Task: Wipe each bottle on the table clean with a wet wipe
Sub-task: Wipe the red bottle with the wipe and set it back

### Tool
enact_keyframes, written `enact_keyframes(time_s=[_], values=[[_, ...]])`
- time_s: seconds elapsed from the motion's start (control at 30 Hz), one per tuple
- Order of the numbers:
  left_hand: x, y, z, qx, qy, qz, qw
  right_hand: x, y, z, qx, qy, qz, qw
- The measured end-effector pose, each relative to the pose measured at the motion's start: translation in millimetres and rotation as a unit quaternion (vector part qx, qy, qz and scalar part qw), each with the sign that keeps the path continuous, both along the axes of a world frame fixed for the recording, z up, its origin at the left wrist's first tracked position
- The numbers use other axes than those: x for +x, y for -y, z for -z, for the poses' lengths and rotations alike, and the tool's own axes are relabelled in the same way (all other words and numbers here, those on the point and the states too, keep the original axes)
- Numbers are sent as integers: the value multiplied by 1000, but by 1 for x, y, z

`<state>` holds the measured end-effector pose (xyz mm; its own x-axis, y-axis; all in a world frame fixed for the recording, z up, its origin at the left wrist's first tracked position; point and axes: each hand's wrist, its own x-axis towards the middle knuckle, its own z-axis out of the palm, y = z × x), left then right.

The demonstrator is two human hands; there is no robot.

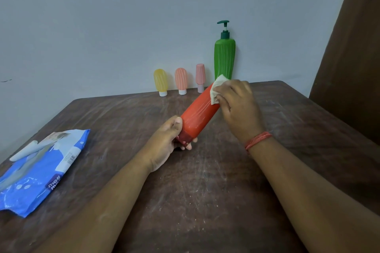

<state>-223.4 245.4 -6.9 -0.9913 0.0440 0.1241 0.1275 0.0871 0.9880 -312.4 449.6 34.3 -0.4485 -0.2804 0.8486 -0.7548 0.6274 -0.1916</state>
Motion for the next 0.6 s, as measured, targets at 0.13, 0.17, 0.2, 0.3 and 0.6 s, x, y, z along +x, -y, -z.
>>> enact_keyframes(time_s=[0.13,0.17,0.2,0.3,0.6], values=[[0,-1,0,-3,2,1,1000,4,3,2,29,-2,-5,1000],[0,-1,0,3,4,0,1000,5,4,3,53,-17,-21,998],[0,-1,0,7,4,-1,1000,4,4,2,57,-23,-24,998],[0,-1,0,4,-2,3,1000,2,0,-2,-4,16,20,1000],[-1,1,-3,-8,19,29,999,1,7,-1,11,30,19,999]])
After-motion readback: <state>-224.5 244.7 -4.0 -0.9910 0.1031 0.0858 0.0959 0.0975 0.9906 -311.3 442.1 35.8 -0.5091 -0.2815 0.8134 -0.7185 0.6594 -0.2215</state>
